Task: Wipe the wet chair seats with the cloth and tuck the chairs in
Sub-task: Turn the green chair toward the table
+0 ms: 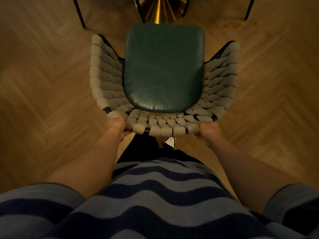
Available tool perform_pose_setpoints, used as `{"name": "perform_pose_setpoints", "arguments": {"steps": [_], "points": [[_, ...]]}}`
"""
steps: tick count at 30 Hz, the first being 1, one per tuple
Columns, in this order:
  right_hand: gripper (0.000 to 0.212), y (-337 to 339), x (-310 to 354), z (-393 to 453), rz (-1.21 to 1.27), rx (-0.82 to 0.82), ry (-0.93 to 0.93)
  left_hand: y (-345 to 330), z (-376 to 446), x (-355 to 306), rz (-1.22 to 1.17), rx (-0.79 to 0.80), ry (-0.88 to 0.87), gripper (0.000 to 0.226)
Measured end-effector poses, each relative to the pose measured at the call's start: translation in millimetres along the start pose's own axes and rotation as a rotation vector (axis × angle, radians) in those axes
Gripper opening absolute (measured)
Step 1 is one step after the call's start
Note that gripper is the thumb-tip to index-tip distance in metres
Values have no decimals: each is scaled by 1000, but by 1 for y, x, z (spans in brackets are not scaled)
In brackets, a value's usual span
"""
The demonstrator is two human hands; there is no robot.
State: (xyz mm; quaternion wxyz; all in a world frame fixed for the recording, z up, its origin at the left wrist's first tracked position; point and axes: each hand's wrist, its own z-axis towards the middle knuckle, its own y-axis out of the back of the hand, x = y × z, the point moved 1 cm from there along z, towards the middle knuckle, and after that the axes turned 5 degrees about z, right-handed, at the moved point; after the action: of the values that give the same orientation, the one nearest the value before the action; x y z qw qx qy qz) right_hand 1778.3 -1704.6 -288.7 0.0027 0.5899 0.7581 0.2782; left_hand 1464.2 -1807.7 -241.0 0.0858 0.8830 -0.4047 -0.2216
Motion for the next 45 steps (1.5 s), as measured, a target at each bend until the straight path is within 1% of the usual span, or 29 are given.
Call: {"name": "perform_pose_setpoints", "arguments": {"steps": [2,4,5,7,8,12,15,19,21,26,30,33,36,37,39,41,43,45], "points": [[46,3,6,4,-22,8,52,-5,3,-8,-31,9,35,34],[42,3,23,11,-26,-2,65,-13,6,-21,-42,20,25,28],[37,3,35,15,-39,-14,82,-18,8,-31,-44,24,20,30],[18,1,66,22,-85,-31,121,-30,12,-54,-44,31,13,39],[16,0,82,25,-97,-39,144,-36,14,-67,-46,32,8,42],[20,-8,144,46,-115,-69,185,-60,23,-118,-60,43,4,45],[17,-12,187,57,-107,-61,171,-80,29,-155,-80,60,21,39],[11,-20,240,68,-34,-54,115,-104,37,-201,-72,67,25,37],[15,-22,264,74,-37,-41,86,-115,38,-223,-67,80,20,37],[36,-24,311,89,-55,-31,69,-137,44,-269,-68,69,18,42],[38,-20,341,100,-27,-14,98,-157,44,-290,-97,52,56,41],[36,-15,358,109,12,78,166,-168,42,-299,-152,39,71,40],[20,-11,373,110,-98,90,218,-173,40,-304,-180,48,53,39],[18,-9,377,110,-121,109,229,-172,39,-304,-186,58,51,39],[24,-3,383,109,-180,168,226,-168,33,-302,-176,76,47,36],[18,8,389,103,-346,193,227,-162,28,-296,-132,63,43,30],[18,19,394,96,-516,200,294,-156,22,-289,-29,31,-6,21],[19,26,396,84,-611,184,385,-153,12,-282,75,-2,-85,12]]}}
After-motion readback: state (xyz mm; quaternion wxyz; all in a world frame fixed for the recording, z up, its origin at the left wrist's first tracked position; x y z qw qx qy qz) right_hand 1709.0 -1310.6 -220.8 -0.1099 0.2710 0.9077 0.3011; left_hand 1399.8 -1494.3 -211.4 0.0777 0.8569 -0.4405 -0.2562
